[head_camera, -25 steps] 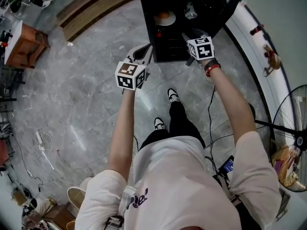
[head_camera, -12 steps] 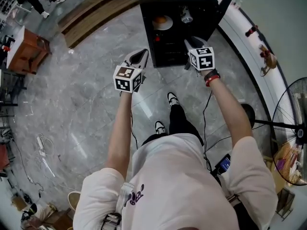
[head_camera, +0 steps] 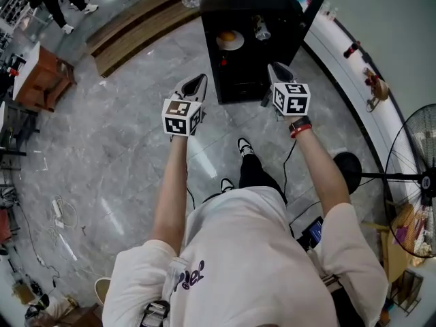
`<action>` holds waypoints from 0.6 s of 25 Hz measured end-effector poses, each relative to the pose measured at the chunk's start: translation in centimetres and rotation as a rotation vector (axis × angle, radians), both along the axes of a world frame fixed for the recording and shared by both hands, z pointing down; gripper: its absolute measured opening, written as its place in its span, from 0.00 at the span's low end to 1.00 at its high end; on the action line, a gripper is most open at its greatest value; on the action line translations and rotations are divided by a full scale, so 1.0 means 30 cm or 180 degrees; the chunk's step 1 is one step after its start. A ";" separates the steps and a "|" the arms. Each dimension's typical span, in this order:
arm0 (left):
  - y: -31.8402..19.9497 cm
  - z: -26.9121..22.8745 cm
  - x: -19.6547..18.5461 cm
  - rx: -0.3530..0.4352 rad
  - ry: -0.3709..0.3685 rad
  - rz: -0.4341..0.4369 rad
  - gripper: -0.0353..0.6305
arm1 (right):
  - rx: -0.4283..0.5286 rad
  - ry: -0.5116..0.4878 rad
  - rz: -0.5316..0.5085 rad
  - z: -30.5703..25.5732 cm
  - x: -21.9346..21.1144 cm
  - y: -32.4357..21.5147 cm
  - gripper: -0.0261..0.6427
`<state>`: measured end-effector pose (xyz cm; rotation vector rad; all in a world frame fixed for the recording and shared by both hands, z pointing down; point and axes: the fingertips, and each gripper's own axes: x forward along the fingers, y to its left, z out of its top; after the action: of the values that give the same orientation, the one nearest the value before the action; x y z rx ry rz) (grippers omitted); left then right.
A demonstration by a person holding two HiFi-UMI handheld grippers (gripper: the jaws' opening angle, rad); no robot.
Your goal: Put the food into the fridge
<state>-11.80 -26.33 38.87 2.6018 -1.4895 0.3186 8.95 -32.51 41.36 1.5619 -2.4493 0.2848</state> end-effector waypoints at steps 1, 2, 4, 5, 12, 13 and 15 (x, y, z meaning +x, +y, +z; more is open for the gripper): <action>0.013 -0.006 -0.001 0.0020 -0.0005 -0.0021 0.08 | 0.0036 -0.0016 0.0010 -0.011 -0.003 0.024 0.12; 0.027 -0.013 -0.002 0.0036 0.0009 -0.0044 0.08 | 0.0070 -0.0026 0.0021 -0.022 -0.005 0.048 0.12; 0.055 -0.029 -0.005 0.0064 0.0052 -0.0089 0.08 | 0.0128 -0.0056 0.0052 -0.044 -0.008 0.092 0.11; 0.068 -0.039 -0.007 0.0081 0.0073 -0.0111 0.08 | 0.0150 -0.0083 0.0075 -0.055 -0.006 0.110 0.10; 0.151 -0.102 0.006 0.0244 0.0126 -0.0203 0.08 | 0.0210 -0.0280 0.0210 -0.096 0.023 0.212 0.08; 0.160 -0.105 0.009 0.0253 0.0130 -0.0216 0.08 | 0.0215 -0.0295 0.0220 -0.097 0.027 0.224 0.07; 0.177 -0.110 0.012 0.0262 0.0158 -0.0258 0.08 | 0.0231 -0.0314 0.0249 -0.101 0.038 0.245 0.06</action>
<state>-11.45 -21.02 35.57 2.5819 -1.6188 0.1863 10.09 -25.16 38.32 1.7157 -2.5019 0.2960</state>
